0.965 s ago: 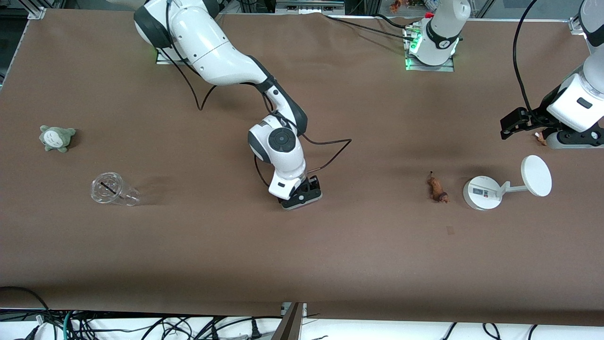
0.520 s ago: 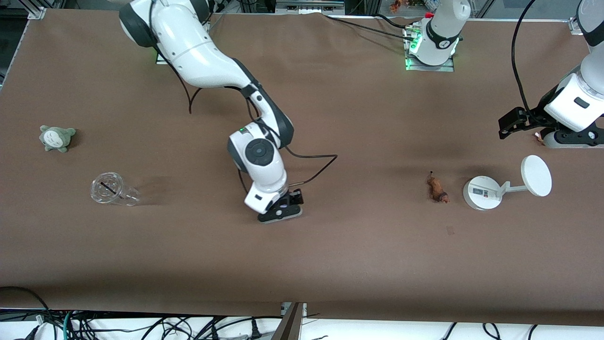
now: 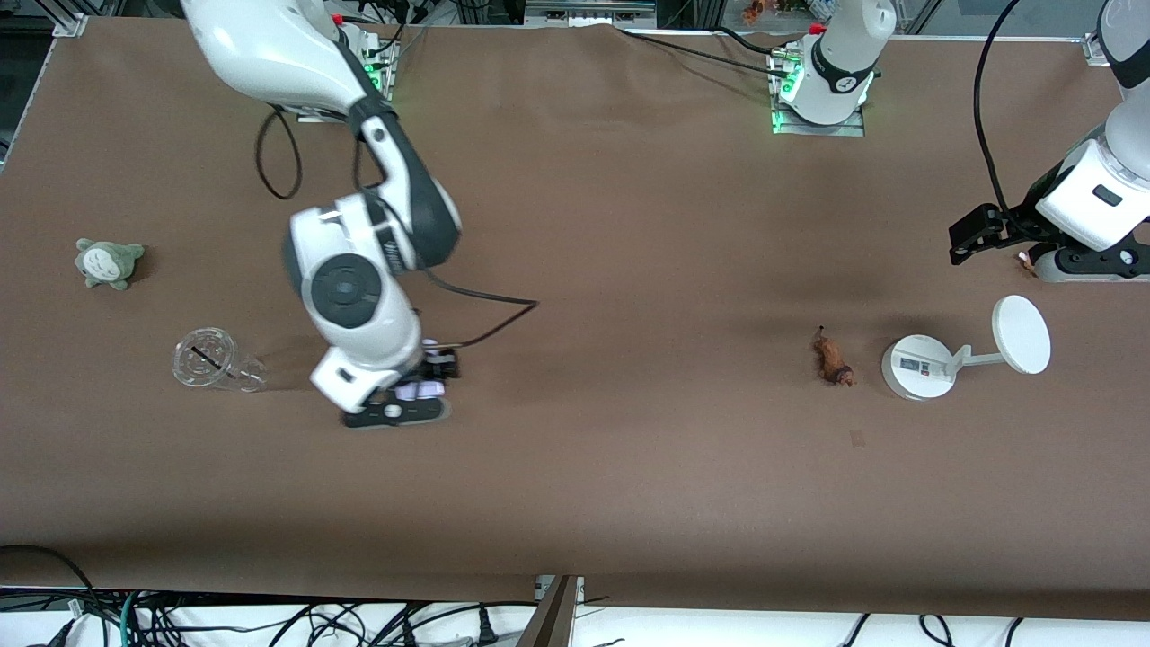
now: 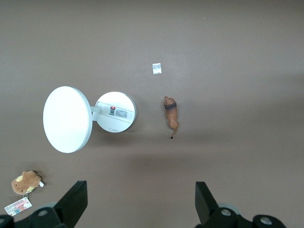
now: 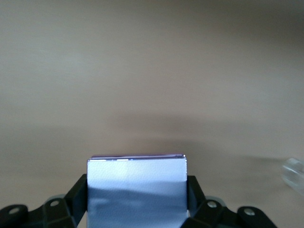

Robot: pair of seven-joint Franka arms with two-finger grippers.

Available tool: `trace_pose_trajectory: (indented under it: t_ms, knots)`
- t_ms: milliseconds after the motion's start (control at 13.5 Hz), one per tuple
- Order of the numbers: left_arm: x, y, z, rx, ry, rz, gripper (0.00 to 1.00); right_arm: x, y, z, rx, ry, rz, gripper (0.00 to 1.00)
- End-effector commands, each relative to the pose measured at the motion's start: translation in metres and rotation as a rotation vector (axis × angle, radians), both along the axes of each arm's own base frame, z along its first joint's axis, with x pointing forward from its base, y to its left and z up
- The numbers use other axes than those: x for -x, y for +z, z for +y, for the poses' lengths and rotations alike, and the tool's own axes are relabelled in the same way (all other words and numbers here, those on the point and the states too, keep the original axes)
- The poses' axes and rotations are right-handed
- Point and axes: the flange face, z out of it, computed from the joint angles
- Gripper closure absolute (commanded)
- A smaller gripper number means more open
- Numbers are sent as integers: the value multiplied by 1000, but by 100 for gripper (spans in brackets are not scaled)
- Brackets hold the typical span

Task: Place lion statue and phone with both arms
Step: 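Lower the phone beside the glass beaker with the right gripper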

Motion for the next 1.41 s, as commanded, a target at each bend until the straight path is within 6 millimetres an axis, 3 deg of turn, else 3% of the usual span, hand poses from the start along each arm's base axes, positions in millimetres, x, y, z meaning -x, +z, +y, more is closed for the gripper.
trace_pose_trajectory:
  t_ms: [0,223,446,668,891,1337]
  knots:
    - [1,4,-2,8,6,-3,0,14,0,-43,17,-43,38,94]
    - [1,4,-2,6,5,-2,0,5,-12,-100,-14,-99,46,94]
    - [1,3,-4,8,4,0,0,0,-50,-150,-55,-141,35,94]
    - [0,4,-5,8,1,-3,0,7,-102,-169,-94,-183,-19,94]
    - [1,4,-12,8,2,-4,0,15,-145,-173,-89,-177,-70,94]
    - [1,4,-13,9,2,-4,0,27,-186,-186,-83,-169,-131,94]
